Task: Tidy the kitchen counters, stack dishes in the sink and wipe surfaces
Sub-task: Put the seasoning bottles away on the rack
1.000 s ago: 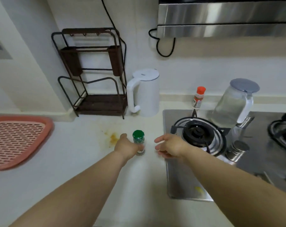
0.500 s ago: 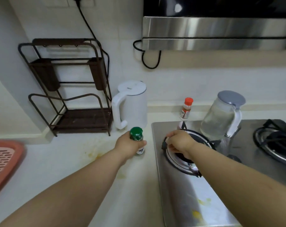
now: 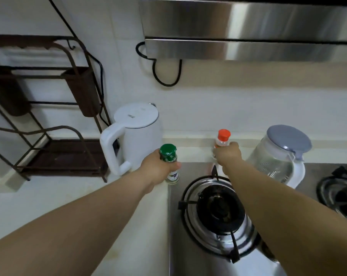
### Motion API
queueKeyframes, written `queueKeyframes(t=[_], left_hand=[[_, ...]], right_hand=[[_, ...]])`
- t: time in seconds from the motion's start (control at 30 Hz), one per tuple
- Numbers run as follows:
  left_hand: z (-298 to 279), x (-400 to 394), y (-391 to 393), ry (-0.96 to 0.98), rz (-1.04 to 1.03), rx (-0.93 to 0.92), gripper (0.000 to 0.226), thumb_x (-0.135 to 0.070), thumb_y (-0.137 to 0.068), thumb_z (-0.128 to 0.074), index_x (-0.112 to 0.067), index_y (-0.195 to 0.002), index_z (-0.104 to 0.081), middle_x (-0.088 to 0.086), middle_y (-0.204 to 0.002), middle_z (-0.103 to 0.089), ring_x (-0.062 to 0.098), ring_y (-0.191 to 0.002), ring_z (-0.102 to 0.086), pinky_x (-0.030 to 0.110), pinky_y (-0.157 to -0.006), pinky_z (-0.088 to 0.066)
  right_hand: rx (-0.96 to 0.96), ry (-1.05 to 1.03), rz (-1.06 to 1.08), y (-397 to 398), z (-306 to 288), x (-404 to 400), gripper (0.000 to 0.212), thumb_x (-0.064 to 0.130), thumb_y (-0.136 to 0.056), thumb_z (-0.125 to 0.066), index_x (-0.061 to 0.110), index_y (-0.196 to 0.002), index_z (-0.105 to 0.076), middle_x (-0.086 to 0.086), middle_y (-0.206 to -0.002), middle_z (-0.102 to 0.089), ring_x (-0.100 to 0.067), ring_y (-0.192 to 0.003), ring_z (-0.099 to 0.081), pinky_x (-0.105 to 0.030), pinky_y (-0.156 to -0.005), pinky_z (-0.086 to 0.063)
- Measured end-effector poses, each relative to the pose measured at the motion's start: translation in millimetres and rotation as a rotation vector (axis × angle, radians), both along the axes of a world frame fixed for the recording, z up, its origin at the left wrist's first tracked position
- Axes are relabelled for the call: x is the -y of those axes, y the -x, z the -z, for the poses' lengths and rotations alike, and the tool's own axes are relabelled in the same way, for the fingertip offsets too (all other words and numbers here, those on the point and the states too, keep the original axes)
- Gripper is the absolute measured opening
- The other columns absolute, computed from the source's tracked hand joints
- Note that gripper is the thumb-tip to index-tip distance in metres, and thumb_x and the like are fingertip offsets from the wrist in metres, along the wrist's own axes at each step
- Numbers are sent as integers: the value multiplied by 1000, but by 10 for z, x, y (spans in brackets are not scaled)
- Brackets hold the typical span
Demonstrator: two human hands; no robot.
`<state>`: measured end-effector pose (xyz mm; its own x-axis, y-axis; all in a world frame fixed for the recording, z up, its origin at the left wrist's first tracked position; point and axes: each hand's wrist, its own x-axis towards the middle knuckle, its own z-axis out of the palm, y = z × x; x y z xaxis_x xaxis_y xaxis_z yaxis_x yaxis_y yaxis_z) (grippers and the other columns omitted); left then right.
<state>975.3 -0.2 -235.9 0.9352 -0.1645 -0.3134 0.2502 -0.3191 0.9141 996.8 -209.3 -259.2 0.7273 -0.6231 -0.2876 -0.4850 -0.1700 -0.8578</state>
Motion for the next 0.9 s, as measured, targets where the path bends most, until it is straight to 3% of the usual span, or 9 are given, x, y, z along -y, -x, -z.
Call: queueKeyframes(t=[0.1,0.2,0.3,0.43,0.53,0.6,0.7,0.9], left_hand=[[142,37,-146,14,-19,-22,42,-17,-80,-74,-14,-118,-57,4,-115,-64,18,-99,-60,28,-80,-46],[256,55,-233,28,-55,-55,46,-17,-79,-76,-13,-121,-57,6,-116,-64,19,-99,-61,28,-80,-46],[336,86,-275,44,-78,-73,49,-16,-78,-76,-14,-123,-56,6,-117,-64,19,-99,-61,27,-79,-45],[378,96,-284,49,-103,-84,45,-14,-79,-76,-16,-120,-58,4,-115,-65,18,-98,-61,27,-77,-45],[329,65,-252,41,-103,-73,37,-14,-79,-75,-18,-112,-58,4,-114,-65,18,-98,-61,27,-78,-45],[260,29,-218,42,-101,-58,33,-12,-81,-73,-19,-109,-58,6,-115,-65,20,-99,-60,28,-81,-45],[124,-82,-117,27,-91,-20,38,-15,-81,-73,-14,-116,-58,6,-115,-65,21,-103,-60,29,-85,-46],[-67,-621,249,33,-28,-15,41,-17,-81,-73,-15,-119,-57,5,-117,-65,21,-107,-60,36,-97,-48]], right_hand=[[-5,6,51,-283,157,82,56,19,-77,-66,7,-125,-38,-16,-117,-56,-35,-105,-58,-47,-93,-49],[-31,14,60,-448,235,144,62,20,-79,-67,7,-130,-35,-14,-113,-54,-32,-100,-56,-39,-87,-48],[1,30,57,-557,315,212,47,18,-79,-69,7,-119,-47,-16,-111,-61,-30,-93,-60,-37,-85,-49],[67,30,5,-581,304,108,34,21,-78,-67,10,-107,-54,-13,-97,-63,-35,-98,-64,-43,-90,-52],[153,28,-120,-515,171,-77,24,22,-75,-69,13,-93,-56,-2,-77,-64,-21,-70,-64,-32,-72,-55],[175,-17,-228,-442,77,-197,21,19,-79,-71,17,-94,-56,0,-81,-62,-17,-72,-59,-28,-72,-51],[183,-75,-322,-276,-77,-308,29,18,-77,-74,18,-101,-59,-5,-96,-65,-19,-79,-59,-33,-73,-49],[109,-95,-489,230,-412,-692,16,14,-78,-70,14,-92,-62,-6,-76,-62,-17,-56,-51,-24,-51,-39]])
